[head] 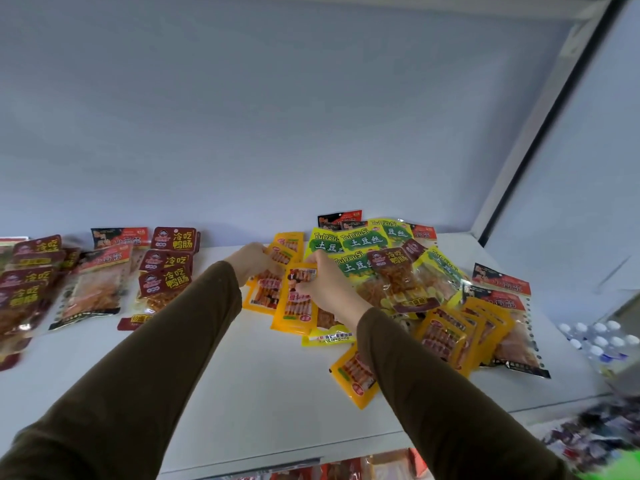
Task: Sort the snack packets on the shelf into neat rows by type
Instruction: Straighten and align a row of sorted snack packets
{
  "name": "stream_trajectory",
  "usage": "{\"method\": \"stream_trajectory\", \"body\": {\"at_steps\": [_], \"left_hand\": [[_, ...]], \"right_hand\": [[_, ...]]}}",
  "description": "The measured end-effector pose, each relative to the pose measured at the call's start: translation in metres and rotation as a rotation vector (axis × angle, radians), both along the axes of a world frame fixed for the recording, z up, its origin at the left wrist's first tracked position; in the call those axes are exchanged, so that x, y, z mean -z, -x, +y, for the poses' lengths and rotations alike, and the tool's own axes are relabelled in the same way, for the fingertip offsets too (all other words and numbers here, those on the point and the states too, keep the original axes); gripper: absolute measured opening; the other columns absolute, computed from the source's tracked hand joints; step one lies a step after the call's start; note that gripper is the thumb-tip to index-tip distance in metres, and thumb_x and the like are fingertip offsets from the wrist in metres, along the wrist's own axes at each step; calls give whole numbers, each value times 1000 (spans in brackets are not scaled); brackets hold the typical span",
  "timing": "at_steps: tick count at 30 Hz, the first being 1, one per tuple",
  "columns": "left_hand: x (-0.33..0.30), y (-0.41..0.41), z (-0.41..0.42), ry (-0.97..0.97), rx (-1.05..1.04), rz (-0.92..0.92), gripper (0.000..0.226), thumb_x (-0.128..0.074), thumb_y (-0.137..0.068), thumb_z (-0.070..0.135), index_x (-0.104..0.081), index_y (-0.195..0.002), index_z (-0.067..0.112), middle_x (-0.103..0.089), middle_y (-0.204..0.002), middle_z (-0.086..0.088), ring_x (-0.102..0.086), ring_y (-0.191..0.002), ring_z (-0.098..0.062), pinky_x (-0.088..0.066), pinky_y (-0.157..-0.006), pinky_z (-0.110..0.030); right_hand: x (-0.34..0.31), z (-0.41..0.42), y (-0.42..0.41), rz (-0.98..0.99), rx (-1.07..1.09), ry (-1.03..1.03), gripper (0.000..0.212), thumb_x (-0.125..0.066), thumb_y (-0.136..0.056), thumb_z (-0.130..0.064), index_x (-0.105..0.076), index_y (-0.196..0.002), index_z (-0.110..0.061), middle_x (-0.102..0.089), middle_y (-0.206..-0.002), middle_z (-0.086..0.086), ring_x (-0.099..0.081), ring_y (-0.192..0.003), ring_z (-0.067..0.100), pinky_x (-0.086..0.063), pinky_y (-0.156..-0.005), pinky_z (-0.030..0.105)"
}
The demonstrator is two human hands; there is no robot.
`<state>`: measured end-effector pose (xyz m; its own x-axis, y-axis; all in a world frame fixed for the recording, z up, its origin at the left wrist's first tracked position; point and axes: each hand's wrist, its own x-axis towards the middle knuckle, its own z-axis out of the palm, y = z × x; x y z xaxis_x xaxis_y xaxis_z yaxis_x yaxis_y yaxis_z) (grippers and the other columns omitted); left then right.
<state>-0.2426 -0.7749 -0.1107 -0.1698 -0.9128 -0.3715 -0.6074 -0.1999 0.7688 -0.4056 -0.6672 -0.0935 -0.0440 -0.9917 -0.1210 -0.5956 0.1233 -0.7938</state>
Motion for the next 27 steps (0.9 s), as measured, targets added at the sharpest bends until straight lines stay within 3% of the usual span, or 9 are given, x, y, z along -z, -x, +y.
{"method": "stream_trajectory", "body": {"at_steps": [3, 5, 6, 8, 10, 14, 20, 23, 27], "left_hand": [[-2, 1, 2, 6, 39, 39, 22, -78, -80, 5, -69, -99, 6, -75, -102, -13, -69, -96, -30, -50, -96, -41], [-2, -3, -1, 8, 48, 76, 21, -78, -82, 3, -67, -100, 7, -75, -103, -14, -71, -98, -33, -54, -97, -44], [-1, -6, -2, 9, 44, 106, 23, -77, -84, 2, -65, -103, 6, -75, -104, -15, -72, -99, -33, -55, -98, -46], [-2, -9, -2, -8, 12, 175, 22, -72, -88, -3, -61, -106, 6, -74, -106, -15, -72, -101, -33, -54, -100, -48], [-4, -11, 1, -64, -15, 280, 18, -64, -92, -8, -61, -103, 6, -74, -104, -16, -71, -102, -35, -53, -101, -49], [-3, -15, 6, -137, 9, 400, 19, -57, -95, -9, -65, -108, 2, -77, -104, -16, -70, -107, -36, -52, -101, -48], [13, -35, 23, -83, -10, 537, 32, -55, -99, -2, -62, -130, 2, -72, -121, -17, -70, -111, -35, -55, -97, -49], [20, -49, 36, -62, -60, 624, 33, -56, -99, 0, -59, -132, 0, -71, -122, -21, -71, -108, -35, -56, -93, -48], [16, -65, 55, -46, -95, 780, 32, -52, -100, -1, -59, -131, 1, -69, -124, -22, -72, -103, -31, -61, -83, -39]], "right_hand": [[6, -4, -8, -6, 21, -46, 52, -71, -94, -14, -41, -136, -15, -58, -112, 5, -59, -80, 15, -54, -72, 36], [10, -6, -11, -24, 35, -61, 59, -69, -94, -10, -37, -144, -14, -56, -94, -2, -59, -80, 17, -54, -74, 39], [10, -6, -13, -38, 46, -63, 64, -69, -95, -9, -34, -148, -14, -57, -96, -2, -60, -85, 19, -56, -82, 42], [9, -7, -17, -57, 55, -56, 72, -68, -95, -9, -27, -154, -15, -61, -121, 7, -62, -99, 24, -54, -95, 47], [9, -8, -20, -52, 54, -49, 78, -69, -95, -11, -22, -158, -14, -57, -138, 12, -62, -113, 29, -52, -100, 47], [12, -12, -24, -77, 50, -25, 81, -70, -94, -12, -22, -159, -16, -58, -138, 9, -62, -104, 24, -54, -96, 46], [22, -6, -21, -185, 68, 41, 77, -70, -94, -13, -27, -157, -24, -49, -149, 3, -57, -120, 22, -52, -88, 35], [27, -6, -19, -271, 78, 69, 81, -71, -94, -11, -25, -157, -28, -40, -155, 2, -51, -129, 22, -54, -94, 38], [26, -10, -27, -602, 116, 15, 98, -78, -86, -4, -20, -157, -38, -43, -152, 3, -55, -130, 26, -54, -99, 50]]}}
